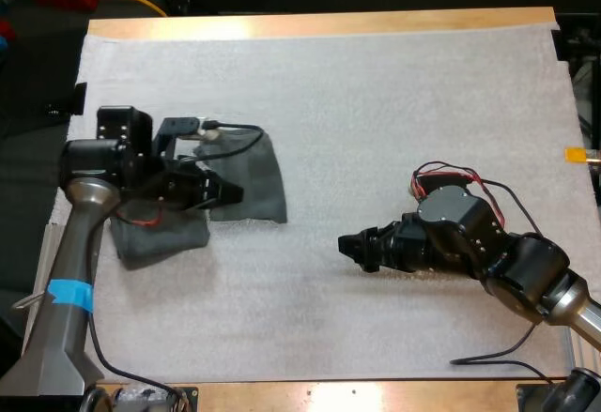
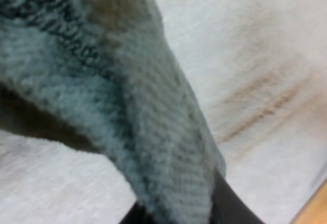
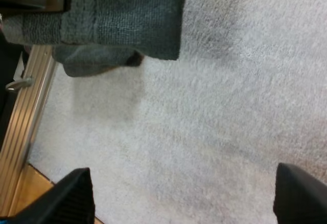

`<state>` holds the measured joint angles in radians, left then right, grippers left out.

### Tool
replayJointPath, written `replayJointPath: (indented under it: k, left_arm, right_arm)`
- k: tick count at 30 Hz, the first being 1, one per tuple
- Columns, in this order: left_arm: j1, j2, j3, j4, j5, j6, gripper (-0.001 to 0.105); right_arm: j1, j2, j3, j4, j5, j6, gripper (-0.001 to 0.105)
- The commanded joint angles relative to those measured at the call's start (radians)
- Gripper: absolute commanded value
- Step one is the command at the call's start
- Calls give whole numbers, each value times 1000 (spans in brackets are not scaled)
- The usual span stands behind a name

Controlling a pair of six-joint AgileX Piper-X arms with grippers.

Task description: Pick towel from pile, fold and stack

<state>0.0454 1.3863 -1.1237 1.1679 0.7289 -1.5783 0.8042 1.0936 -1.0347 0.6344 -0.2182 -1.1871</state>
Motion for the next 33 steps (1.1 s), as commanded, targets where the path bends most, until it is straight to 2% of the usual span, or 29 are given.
replayJointPath:
  k: [1,3,8,13,18,21,23,24,33]
  left_arm:
    - [16,-12,-7,11,-39,14,0]
    - [42,-12,-7,23,-69,22,0]
    - [110,-12,-7,37,-79,43,0]
    - [169,-12,-3,51,-173,43,0]
    - [198,-12,32,58,-182,43,0]
    - [206,-12,73,34,-233,43,0]
    - [206,-12,102,5,-305,33,0]
    - [208,-12,110,-3,-317,30,0]
    - [217,-29,117,-27,-327,13,0]
  right_arm:
    - [-1,-5,2,-6,-12,3,70]
    - [-1,-5,2,-6,-12,3,70]
    - [-1,-5,2,-6,-12,3,70]
    - [-1,-5,2,-6,-12,3,70]
    - [-1,-5,2,-6,-12,3,70]
    - [-1,-5,2,-6,-12,1,70]
    - [-1,-5,2,-6,-12,-2,70]
    - [-1,-5,2,-6,-12,-2,70]
    - [-1,-5,2,-4,-12,-5,70]
